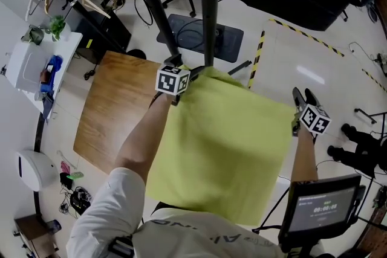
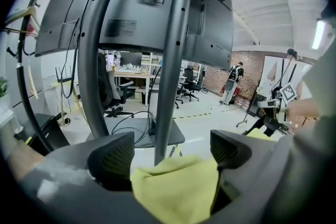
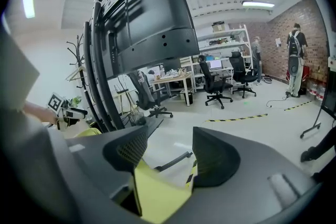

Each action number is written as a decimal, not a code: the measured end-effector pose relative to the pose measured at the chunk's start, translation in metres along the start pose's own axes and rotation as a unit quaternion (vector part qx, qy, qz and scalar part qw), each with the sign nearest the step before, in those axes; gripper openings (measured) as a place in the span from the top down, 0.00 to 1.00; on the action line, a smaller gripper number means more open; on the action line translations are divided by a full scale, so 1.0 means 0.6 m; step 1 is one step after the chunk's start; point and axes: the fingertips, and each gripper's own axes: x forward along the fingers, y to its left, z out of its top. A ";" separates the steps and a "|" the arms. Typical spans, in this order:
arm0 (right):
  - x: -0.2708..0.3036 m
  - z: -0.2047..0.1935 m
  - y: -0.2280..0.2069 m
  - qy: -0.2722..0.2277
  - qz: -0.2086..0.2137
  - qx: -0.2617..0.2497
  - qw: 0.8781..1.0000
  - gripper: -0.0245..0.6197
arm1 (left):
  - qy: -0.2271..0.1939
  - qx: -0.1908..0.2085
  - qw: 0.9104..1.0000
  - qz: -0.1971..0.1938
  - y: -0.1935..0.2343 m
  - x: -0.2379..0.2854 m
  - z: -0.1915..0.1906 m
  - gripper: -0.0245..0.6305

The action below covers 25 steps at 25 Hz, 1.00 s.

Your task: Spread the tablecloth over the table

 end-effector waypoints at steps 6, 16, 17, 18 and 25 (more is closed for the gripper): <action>-0.032 0.021 0.043 -0.005 0.011 -0.025 1.000 0.55 | -0.020 0.022 0.999 -0.009 -0.036 -0.029 0.033 0.24; -0.159 0.110 0.151 -0.087 0.025 -0.088 0.992 0.83 | -0.136 0.057 0.989 0.023 -0.090 -0.183 0.147 0.75; -0.179 0.122 0.165 -0.102 0.027 -0.096 0.990 0.91 | -0.145 0.060 0.987 0.026 -0.101 -0.205 0.155 0.80; -0.197 0.133 0.182 -0.115 0.033 -0.104 0.987 0.95 | -0.155 0.062 0.985 0.030 -0.112 -0.229 0.160 0.84; -0.334 0.162 0.276 -0.165 0.070 -0.118 0.977 0.95 | -0.207 0.071 0.975 0.050 -0.206 -0.390 0.160 0.95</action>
